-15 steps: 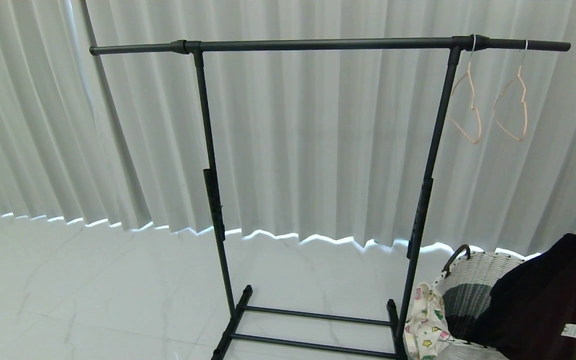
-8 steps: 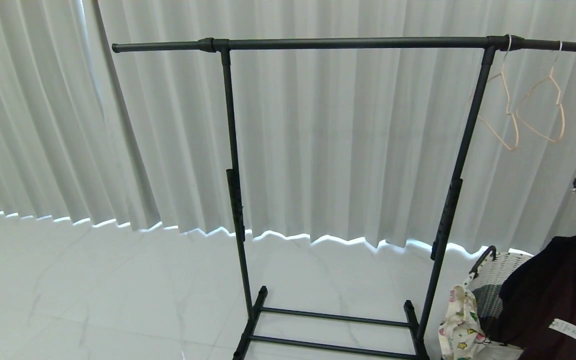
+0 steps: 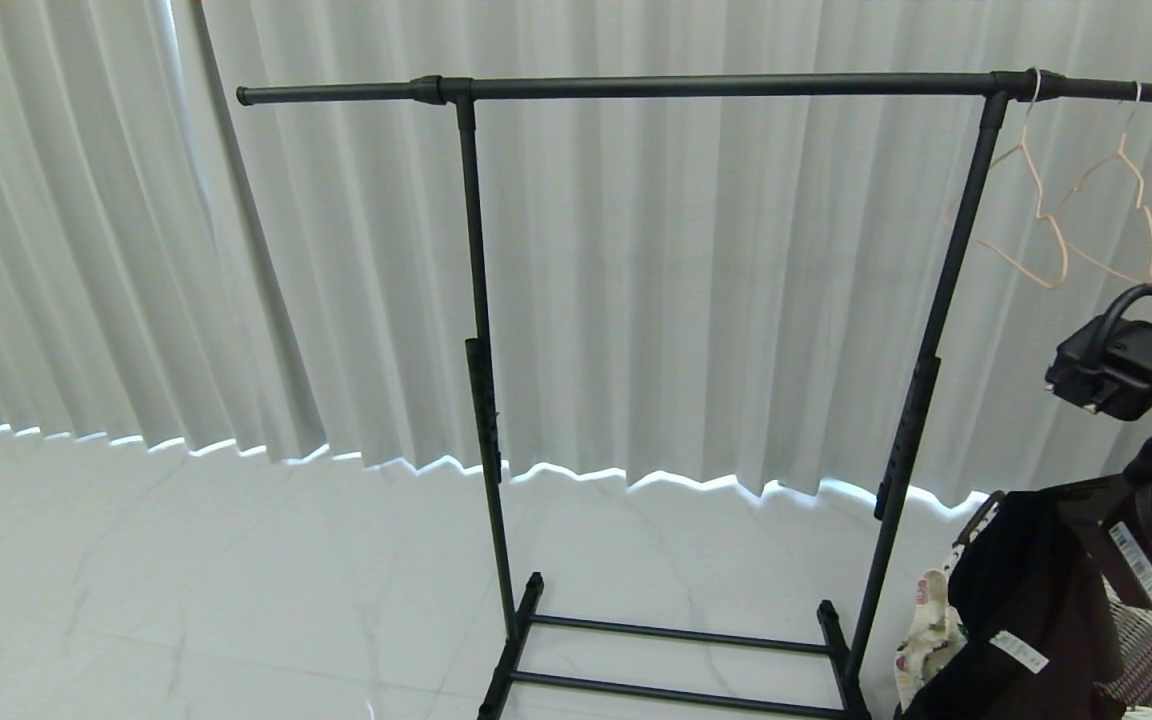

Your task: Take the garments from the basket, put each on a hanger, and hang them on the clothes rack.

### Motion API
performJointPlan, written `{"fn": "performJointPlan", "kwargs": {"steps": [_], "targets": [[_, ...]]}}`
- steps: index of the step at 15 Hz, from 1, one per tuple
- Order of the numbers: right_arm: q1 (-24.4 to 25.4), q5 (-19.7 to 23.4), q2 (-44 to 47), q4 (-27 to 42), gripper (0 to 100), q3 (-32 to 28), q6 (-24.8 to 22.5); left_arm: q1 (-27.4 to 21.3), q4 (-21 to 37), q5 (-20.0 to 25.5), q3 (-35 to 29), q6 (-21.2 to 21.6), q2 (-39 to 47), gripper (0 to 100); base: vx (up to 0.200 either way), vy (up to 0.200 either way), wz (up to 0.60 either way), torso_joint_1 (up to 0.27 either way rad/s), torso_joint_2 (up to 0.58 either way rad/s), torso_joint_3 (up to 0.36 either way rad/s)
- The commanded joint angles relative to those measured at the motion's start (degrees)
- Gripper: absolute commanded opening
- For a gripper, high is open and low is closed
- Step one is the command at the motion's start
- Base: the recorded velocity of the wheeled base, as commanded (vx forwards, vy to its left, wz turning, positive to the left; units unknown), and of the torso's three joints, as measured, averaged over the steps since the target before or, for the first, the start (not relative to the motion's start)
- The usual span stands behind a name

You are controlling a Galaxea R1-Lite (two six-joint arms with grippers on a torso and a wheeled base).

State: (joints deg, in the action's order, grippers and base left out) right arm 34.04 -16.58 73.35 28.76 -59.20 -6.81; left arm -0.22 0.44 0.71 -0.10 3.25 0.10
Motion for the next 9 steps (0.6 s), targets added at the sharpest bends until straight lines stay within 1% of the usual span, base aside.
{"fn": "performJointPlan", "kwargs": {"steps": [1, 3, 5, 6, 7, 8, 9], "targets": [[3.14, 0.06, 4.08, -0.02, 0, -1.1, 2.51, -0.04, 0.0, 0.0, 0.01, -0.09, -0.01, 100, 0.0, 0.0, 0.0, 0.0, 0.0, 0.0], [5.16, 0.06, 4.17, -0.02, 0, -0.39, 7.52, -0.04, 0.0, 0.08, 0.01, -0.27, -0.01, 100, 0.0, 0.0, 0.0, 0.0, 0.0, 0.0], [5.16, -0.12, 3.82, 0.07, 0, -0.66, 8.48, -0.13, -0.35, 0.79, 0.1, -1.85, -0.01, 100, 0.0, 0.0, 0.0, 0.0, 0.0, 0.0], [5.08, -0.12, 3.73, 0.07, 0, -0.74, 8.48, -0.22, -0.61, 1.75, -1.22, -2.29, 0.17, 100, 0.0, 0.0, 0.0, 0.0, 0.0, 0.0], [5.16, -0.12, 3.38, 0.07, 0, -0.74, 8.48, -0.92, -0.79, 5.01, -6.05, -4.05, 2.71, 100, 0.0, 0.0, 0.0, 0.0, 0.0, 0.0], [5.16, -0.12, 3.47, -0.02, 0, -0.92, 8.48, -2.51, -0.88, 7.64, -13.44, -5.98, 10.01, 100, 0.0, 0.0, 0.0, 0.0, 0.0, 0.0], [5.16, -0.12, 3.47, 0.07, 0, -1.1, 8.48, -2.59, -0.88, 8.08, -16.6, -5.98, 14.4, 100, 0.0, 0.0, 0.0, 0.0, 0.0, 0.0]]}}
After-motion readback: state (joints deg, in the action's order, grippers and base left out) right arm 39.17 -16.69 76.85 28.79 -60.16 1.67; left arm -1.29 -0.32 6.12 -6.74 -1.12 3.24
